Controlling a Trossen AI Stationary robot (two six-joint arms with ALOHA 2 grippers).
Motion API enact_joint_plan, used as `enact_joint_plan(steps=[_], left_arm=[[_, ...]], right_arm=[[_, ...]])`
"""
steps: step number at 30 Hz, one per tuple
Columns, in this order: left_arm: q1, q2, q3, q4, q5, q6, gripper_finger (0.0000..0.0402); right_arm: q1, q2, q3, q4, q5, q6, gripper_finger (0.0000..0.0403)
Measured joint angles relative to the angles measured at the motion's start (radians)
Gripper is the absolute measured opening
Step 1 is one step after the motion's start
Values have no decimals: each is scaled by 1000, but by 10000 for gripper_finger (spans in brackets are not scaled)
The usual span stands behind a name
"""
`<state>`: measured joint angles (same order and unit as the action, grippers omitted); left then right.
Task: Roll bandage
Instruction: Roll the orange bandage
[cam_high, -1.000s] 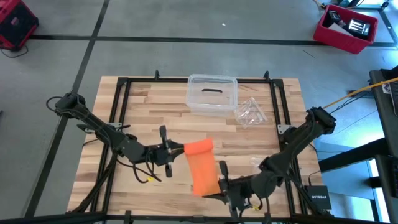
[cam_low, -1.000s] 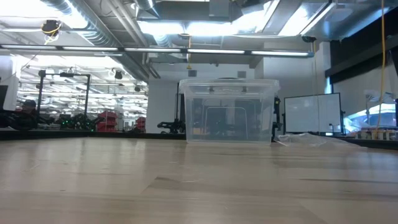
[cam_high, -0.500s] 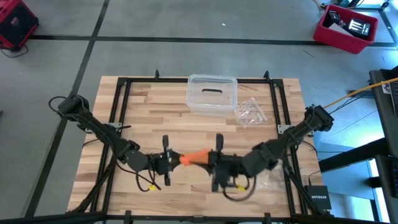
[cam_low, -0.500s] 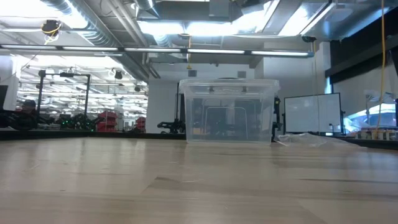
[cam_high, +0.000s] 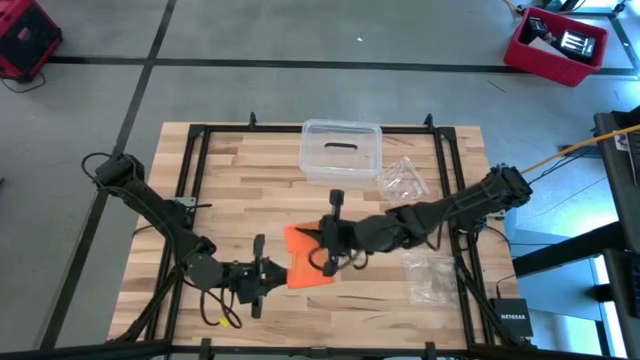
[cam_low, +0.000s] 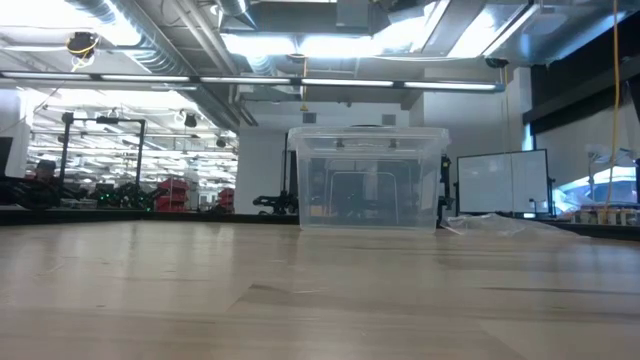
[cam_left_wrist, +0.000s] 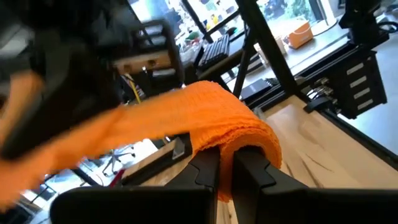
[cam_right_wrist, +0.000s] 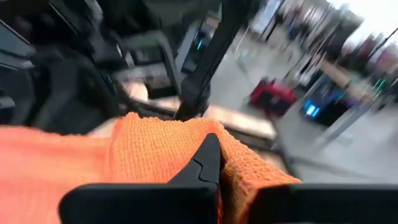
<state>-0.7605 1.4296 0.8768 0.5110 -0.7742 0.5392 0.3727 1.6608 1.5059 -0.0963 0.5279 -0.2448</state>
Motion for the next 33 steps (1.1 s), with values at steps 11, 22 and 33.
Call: enact_joint_plan(steps=[11, 22, 33], left_arm=[[3, 1, 0, -10, 0, -39, 15], [19, 1, 0, -114, 14, -206, 15], [61, 7, 0, -260, 50, -413, 15]], right_arm=[[-85, 14, 2, -185, -171, 293, 65], [-107, 32, 2, -362, -391, 517, 210], [-119, 58, 1, -373, -321, 610, 253]])
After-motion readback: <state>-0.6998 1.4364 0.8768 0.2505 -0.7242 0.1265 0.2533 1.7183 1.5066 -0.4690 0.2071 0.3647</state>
